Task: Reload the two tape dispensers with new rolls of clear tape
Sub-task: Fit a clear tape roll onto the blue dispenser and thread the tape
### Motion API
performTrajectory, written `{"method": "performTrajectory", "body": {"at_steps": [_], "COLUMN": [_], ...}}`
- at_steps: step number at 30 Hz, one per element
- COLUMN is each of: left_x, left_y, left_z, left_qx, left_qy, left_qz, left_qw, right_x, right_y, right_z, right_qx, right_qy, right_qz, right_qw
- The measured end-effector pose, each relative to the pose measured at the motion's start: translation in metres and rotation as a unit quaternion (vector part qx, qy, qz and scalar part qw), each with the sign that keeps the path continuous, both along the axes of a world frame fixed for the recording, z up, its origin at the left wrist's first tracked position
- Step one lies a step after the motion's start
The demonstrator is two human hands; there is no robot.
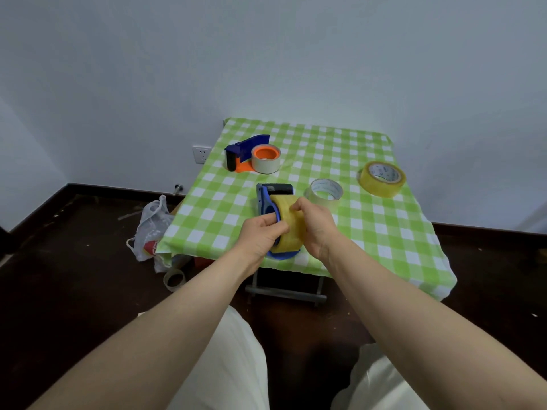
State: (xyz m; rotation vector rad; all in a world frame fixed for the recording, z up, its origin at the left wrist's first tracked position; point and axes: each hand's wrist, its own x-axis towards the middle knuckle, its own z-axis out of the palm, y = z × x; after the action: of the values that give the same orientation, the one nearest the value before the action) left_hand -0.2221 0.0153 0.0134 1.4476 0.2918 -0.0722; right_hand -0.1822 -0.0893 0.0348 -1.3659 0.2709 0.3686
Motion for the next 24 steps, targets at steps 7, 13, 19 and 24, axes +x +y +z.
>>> {"method": "performTrajectory", "body": {"at_steps": [7,13,19,24], "left_x": [-0.003,0.005,0.003,-0.002], "left_y": [0.001,0.002,0.002,-0.002], "left_z": [0.001,0.001,-0.001,-0.001], "left_qx": [0.013,-0.008,-0.013,-0.002], "left_qy": [-0.031,-0.011,-0.022,-0.029], "left_qz": [-0.018,0.016,-0.016,-0.033], "left_qw": [0.999,1.000,1.000,0.999], "right_x": [0.002,-0.007,-0.007,0.001], "right_y": [-0.001,-0.004,-0.004,-0.003], "right_z": [0.002,-0.012,-0.011,-0.002], "right_qx": [0.007,0.069,0.046,0.016], "right_qy": [0.007,-0.044,-0.035,0.011], "right_qz": [0.013,0.026,0.007,-0.035], "right_qw": [1.000,0.996,0.998,0.999]}}
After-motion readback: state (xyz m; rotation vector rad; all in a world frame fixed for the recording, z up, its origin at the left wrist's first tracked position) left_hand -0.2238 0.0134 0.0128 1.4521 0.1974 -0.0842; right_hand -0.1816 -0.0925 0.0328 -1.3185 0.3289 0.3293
